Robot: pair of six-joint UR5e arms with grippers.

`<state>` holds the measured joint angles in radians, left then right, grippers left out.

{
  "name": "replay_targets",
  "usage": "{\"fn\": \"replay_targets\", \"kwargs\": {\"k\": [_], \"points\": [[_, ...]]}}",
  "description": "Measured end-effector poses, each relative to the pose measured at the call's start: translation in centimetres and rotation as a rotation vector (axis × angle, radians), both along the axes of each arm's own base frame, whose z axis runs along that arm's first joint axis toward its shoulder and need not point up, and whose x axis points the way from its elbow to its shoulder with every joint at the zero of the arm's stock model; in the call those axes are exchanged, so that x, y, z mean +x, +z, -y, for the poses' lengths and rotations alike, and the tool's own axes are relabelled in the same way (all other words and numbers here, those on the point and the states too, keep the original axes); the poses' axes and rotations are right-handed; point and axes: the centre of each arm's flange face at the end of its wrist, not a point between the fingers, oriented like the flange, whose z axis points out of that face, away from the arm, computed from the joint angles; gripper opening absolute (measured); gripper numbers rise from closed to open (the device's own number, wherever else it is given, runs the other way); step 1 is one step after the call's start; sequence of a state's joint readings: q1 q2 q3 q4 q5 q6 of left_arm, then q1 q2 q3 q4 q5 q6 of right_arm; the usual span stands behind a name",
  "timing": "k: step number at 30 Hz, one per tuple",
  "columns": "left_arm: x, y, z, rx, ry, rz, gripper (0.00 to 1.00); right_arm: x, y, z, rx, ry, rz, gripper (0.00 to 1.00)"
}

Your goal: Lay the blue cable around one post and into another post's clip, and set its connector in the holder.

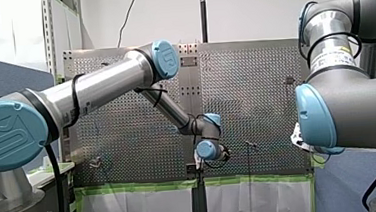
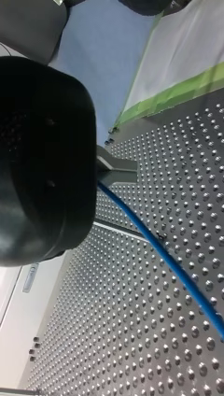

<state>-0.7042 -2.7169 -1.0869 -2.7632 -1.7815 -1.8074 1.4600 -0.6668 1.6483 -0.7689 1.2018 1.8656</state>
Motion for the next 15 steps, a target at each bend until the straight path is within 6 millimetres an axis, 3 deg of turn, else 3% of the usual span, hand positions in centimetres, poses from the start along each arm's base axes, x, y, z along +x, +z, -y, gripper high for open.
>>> {"fn": "replay_targets", "kwargs": {"k": [15], "points": [[1.8,0.1,-1.4,-0.002,0.021,-0.004,0.00,-0.2,0.6,1.2,-0.016,-0.001,-0.003,0.00]]}}
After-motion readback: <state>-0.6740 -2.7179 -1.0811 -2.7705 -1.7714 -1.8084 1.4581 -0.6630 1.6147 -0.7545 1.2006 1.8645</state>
